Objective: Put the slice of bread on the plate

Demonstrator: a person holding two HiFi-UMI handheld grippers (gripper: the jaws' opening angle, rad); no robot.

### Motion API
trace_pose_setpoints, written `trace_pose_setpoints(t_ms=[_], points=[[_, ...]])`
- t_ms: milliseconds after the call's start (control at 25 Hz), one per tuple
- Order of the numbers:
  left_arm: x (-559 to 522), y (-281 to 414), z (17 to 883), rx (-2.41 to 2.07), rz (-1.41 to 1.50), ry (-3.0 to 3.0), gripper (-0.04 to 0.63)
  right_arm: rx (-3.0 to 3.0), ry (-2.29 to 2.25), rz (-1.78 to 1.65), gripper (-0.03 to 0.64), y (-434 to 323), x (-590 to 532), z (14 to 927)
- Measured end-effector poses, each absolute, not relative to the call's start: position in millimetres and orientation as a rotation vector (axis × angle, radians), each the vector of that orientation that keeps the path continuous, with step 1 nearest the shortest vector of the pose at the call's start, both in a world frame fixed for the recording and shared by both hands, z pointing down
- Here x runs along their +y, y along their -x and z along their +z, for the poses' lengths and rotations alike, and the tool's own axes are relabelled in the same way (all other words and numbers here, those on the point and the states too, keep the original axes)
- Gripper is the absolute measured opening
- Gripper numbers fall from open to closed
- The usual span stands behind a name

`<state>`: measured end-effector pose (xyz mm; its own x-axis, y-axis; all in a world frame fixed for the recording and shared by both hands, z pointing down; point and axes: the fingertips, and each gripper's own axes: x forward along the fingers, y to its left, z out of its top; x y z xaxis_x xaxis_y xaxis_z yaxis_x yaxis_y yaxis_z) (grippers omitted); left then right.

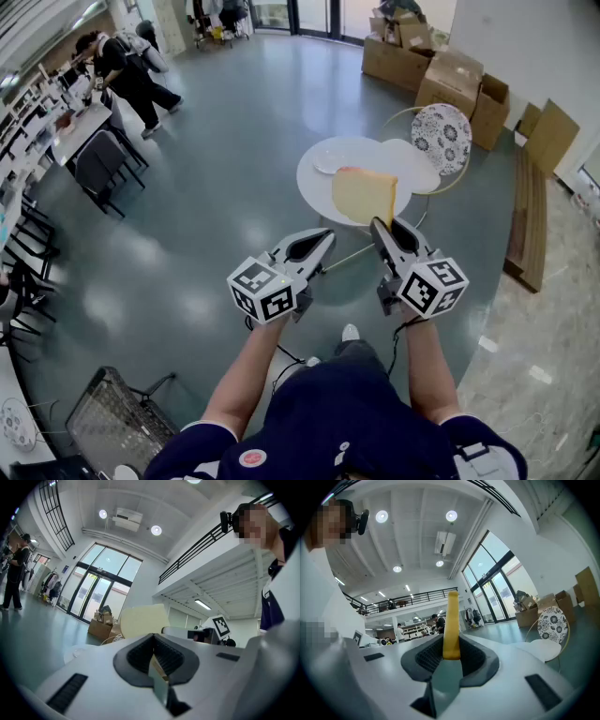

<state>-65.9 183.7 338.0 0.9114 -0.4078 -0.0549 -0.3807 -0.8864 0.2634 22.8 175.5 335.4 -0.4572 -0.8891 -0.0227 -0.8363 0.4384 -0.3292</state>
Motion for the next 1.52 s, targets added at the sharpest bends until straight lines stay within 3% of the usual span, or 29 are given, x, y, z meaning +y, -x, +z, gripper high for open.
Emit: trace_pose_setpoints(t_ms=[1520], points=[[169.4,83.2,352.8,-0.528,-0.168,-2.821,0.006,2.462,1.569,-0.392,0.091,-9.6,159.8,346.0]])
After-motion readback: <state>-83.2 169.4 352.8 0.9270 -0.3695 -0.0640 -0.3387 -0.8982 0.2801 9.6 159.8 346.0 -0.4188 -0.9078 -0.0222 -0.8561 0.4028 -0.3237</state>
